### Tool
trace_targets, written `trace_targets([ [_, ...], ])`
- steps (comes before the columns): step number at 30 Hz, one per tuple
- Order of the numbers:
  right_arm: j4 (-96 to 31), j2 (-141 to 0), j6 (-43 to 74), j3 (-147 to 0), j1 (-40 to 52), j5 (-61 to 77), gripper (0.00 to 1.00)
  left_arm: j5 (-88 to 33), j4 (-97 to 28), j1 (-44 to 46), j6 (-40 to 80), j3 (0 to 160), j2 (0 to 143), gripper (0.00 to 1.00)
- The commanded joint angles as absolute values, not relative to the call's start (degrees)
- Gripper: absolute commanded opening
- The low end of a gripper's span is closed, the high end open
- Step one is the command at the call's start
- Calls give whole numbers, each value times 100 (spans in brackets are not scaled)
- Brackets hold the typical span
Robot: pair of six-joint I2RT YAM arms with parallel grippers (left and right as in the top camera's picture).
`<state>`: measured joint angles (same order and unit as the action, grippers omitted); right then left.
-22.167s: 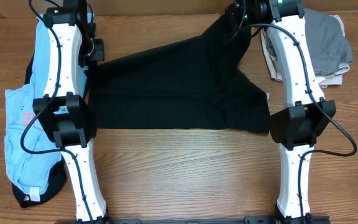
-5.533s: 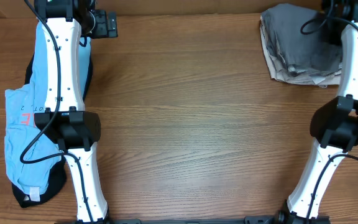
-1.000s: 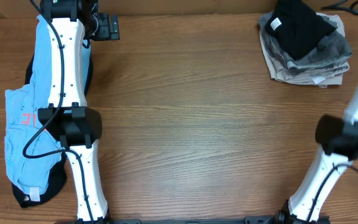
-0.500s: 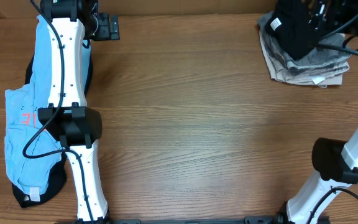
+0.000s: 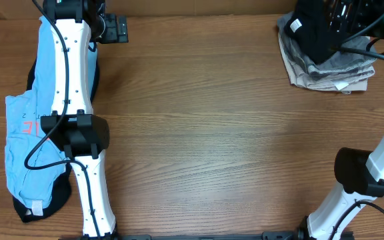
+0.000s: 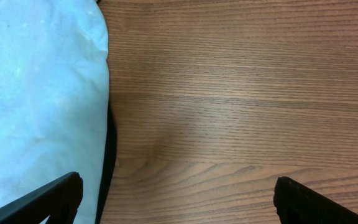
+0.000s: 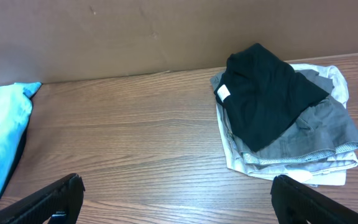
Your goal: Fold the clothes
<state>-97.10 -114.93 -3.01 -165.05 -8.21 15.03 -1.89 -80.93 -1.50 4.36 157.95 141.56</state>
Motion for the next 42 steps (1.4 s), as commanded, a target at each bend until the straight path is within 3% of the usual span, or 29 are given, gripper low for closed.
trace_targets([
  [1, -9703, -11467, -281, -16497, -832, 1511, 100, -257, -8073, -106, 495, 15799, 14219, 100],
  [11, -9144, -10897, -340, -16400, -49, 908, 100, -257, -8073, -106, 495, 15799, 14219, 100],
  [17, -8178, -10055, -314, -15128, 235, 906, 100, -257, -8073, -106, 495, 15799, 14219, 100],
  [28, -5140, -7321, -276, -10189, 364, 930, 100, -257, -8073, -106, 495, 15799, 14219, 100],
  [36, -1885, -4440, 336, -5400, 364, 899, 100, -257, -8073, -106, 495, 15799, 14219, 100],
  [42, -384, -2738, 888, -2963, 364, 563, 100, -257, -8075, -106, 495, 15799, 14219, 100],
])
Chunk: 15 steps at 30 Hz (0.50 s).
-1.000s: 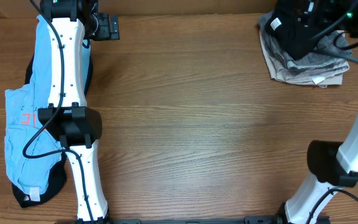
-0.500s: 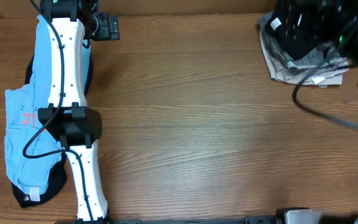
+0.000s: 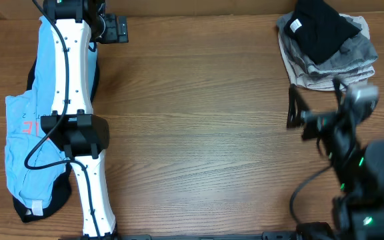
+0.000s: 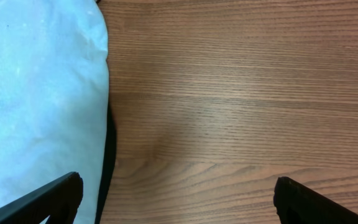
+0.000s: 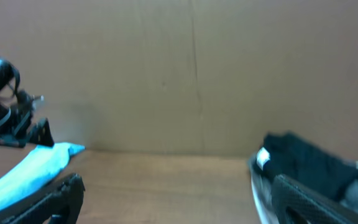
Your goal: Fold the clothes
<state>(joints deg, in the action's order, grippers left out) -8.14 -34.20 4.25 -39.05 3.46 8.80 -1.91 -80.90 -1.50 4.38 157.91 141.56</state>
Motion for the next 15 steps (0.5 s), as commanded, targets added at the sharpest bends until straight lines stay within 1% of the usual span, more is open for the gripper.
trace_targets([
  [1, -220, -2502, 928, -2659, 364, 491, 100, -257, -8073, -106, 495, 15799, 14219, 100],
  [4, 139, -1809, 926, -1850, 364, 342, 100, -257, -8073, -106, 495, 15799, 14219, 100],
  [7, 217, -1173, 923, -1201, 364, 167, 100, -257, -8073, -106, 495, 15799, 14219, 100],
  [15, 237, -574, 923, -580, 364, -211, 100, -257, -8073, -106, 495, 15799, 14219, 100],
])
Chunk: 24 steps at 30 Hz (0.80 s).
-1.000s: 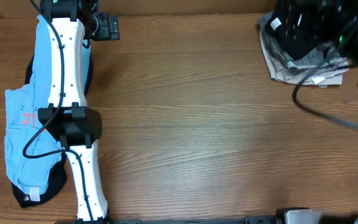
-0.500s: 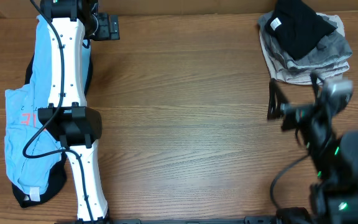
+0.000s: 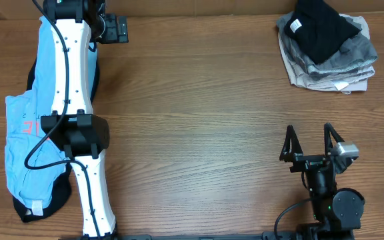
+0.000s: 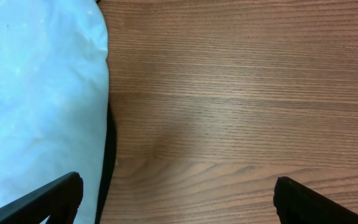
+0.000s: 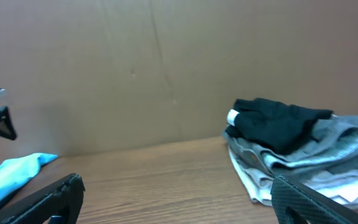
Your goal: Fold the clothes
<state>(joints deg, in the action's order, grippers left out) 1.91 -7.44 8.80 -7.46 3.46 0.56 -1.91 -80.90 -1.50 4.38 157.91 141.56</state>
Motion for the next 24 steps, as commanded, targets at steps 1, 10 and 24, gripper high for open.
trace_targets([
  [1, 239, -523, 923, -519, 362, -209, 100, -257, -8073, -106, 495, 15799, 14219, 100],
  [10, 429, -12, 926, -38, 362, -132, 100, -257, -8073, -106, 495, 15799, 14219, 100],
  [24, 154, -12, 921, -43, 362, 27, 100, -257, -8073, -106, 495, 15799, 14219, 100],
])
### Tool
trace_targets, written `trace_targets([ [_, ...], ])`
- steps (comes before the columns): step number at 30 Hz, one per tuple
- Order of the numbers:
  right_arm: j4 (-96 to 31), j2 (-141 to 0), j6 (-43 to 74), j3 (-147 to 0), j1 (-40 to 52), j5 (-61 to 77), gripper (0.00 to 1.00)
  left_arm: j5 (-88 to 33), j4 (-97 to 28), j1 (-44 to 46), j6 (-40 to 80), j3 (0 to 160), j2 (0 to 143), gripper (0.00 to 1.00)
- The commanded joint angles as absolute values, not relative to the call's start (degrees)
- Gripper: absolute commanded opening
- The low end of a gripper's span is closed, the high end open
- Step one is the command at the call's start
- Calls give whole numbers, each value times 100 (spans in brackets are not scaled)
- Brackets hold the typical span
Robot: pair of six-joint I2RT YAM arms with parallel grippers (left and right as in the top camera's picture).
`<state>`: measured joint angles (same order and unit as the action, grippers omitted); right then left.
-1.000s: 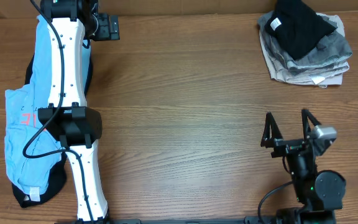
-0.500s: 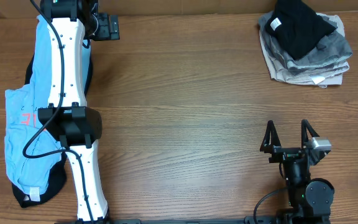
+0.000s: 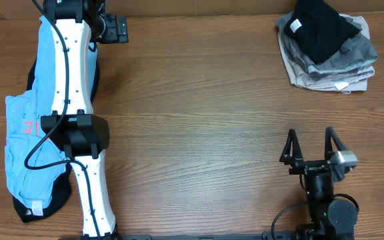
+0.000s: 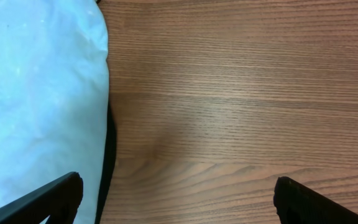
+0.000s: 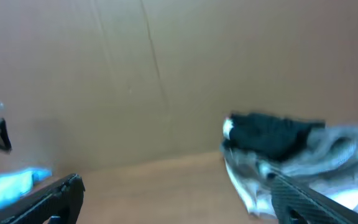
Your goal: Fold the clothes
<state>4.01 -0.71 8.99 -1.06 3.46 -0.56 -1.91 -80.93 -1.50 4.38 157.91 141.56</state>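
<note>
A light blue shirt [image 3: 22, 137] lies along the table's left side on top of a black garment [image 3: 53, 200]. At the back right sits a folded pile [image 3: 327, 57] of grey and white clothes with a black piece [image 3: 319, 30] on top. My left gripper [image 3: 115, 28] is open at the far left, beside the shirt's top end; its wrist view shows the blue shirt [image 4: 36, 93] and bare wood between the wide jaws. My right gripper [image 3: 310, 145] is open and empty near the front right, facing the pile [image 5: 291, 146], which is blurred in its wrist view.
The white left arm [image 3: 72, 80] stretches over the blue shirt from the front edge to the back. A brown cardboard wall [image 5: 166, 68] stands behind the wooden table [image 3: 199, 133]. The right arm is folded down at its base [image 3: 325, 213].
My right gripper has dropped slightly nearer the front edge and its view is now blurred. The left arm and the clothes have not moved.
My right gripper was open over the folded pile at the back right. Then it was away from the pile, over the right middle of the table. After that it stood near the front right, as now. The left gripper stayed open by the blue shirt.
</note>
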Motion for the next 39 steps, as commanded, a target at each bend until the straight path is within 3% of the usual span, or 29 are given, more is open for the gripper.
trace_targets([
  [1, -8, -12, 919, -43, 362, 56, 100, -257, -8073, -106, 495, 15799, 14219, 100],
  [4, -467, -12, 735, -43, 362, 222, 100, -257, -8075, -106, 495, 15799, 14219, 100],
  [39, -464, -16, 580, -45, 362, 224, 100, -255, -8073, -93, 495, 15797, 14215, 100],
])
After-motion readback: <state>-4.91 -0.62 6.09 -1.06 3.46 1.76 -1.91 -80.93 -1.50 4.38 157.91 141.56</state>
